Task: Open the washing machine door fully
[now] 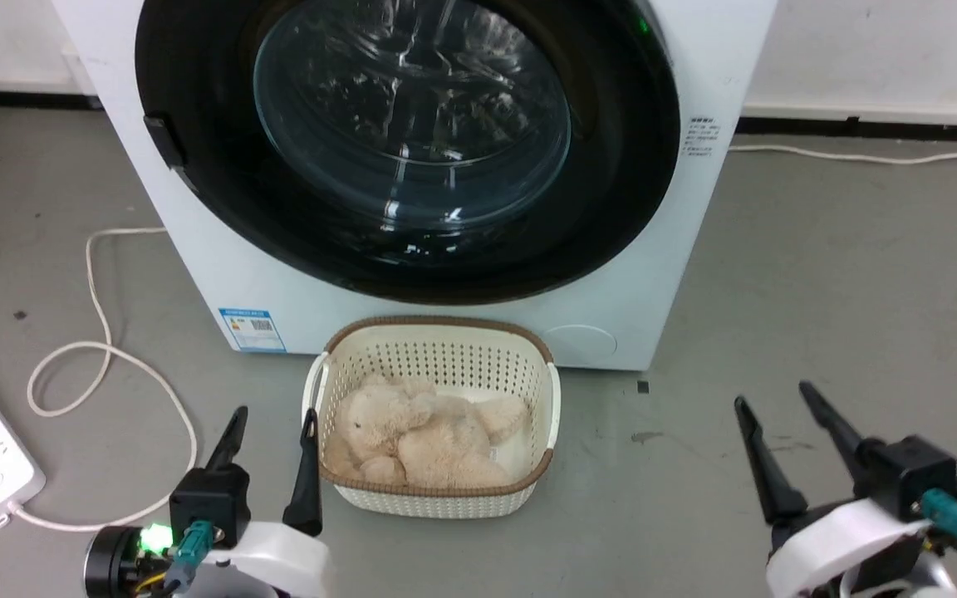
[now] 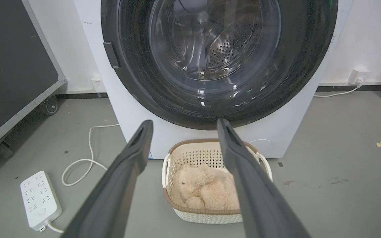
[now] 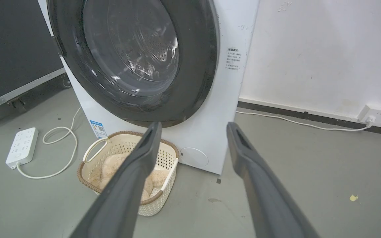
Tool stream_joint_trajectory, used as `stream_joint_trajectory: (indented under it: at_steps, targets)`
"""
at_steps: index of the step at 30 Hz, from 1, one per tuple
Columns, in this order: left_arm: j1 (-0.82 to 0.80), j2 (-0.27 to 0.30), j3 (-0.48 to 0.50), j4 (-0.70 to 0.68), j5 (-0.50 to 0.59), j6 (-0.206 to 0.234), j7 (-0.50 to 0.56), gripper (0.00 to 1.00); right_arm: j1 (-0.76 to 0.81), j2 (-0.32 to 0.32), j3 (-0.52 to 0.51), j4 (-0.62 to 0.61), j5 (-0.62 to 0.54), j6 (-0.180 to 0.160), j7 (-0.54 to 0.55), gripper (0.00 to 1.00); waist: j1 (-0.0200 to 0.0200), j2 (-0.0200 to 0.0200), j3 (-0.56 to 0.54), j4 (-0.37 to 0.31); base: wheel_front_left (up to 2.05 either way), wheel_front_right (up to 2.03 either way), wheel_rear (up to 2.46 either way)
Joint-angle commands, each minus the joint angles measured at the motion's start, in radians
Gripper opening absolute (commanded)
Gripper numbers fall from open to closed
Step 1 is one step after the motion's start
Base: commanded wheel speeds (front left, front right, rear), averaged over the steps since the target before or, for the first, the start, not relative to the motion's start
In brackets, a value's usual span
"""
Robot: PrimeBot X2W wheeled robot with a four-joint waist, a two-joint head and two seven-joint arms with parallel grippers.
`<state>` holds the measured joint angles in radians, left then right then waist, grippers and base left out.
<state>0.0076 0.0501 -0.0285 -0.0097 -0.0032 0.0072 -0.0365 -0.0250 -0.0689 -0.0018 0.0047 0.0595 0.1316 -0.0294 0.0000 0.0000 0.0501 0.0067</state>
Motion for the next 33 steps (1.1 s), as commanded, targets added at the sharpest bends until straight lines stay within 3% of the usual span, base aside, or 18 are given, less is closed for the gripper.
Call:
stream_joint_trajectory:
  at_steps: [1, 23, 24, 25, 26, 33]
  targets:
    - [-0.022, 0.0, -0.007, -0.009, -0.002, 0.006, -0.01, 1.0, -0.023, -0.012, -0.002, -0.006, 0.015, 0.0, -0.008, 1.0, 0.0, 0.0, 0.01, 0.003, 0.0, 0.0, 0.0]
    - [-0.091, 0.0, -0.053, -0.04, -0.007, 0.027, -0.056, 1.0, -0.297, -0.095, -0.01, 0.04, 0.174, 0.0, 0.026, 1.0, 0.0, 0.0, 0.125, 0.034, 0.0, 0.0, 0.0]
    - [-0.094, 0.0, -0.055, -0.041, -0.007, 0.029, -0.058, 1.0, -0.315, -0.097, -0.01, 0.048, 0.184, 0.0, 0.029, 0.7, 0.0, 0.0, 0.129, 0.036, 0.0, 0.0, 0.0]
    - [-0.096, 0.0, -0.056, -0.042, -0.008, 0.03, -0.06, 1.0, -0.332, -0.1, -0.01, 0.056, 0.193, 0.0, 0.033, 0.24, 0.0, 0.0, 0.133, 0.038, 0.0, 0.0, 0.0]
    - [-0.099, 0.0, -0.058, -0.044, -0.008, 0.031, -0.062, 1.0, -0.348, -0.103, -0.009, 0.064, 0.204, 0.0, 0.037, 0.0, 0.0, 0.0, 0.137, 0.041, 0.0, 0.0, 0.0]
    - [-0.116, 0.0, -0.076, -0.053, -0.012, 0.038, -0.076, 1.0, -0.455, -0.105, -0.03, 0.133, 0.357, 0.0, 0.103, 0.0, 0.0, 0.0, 0.167, 0.058, 0.0, 0.0, 0.0]
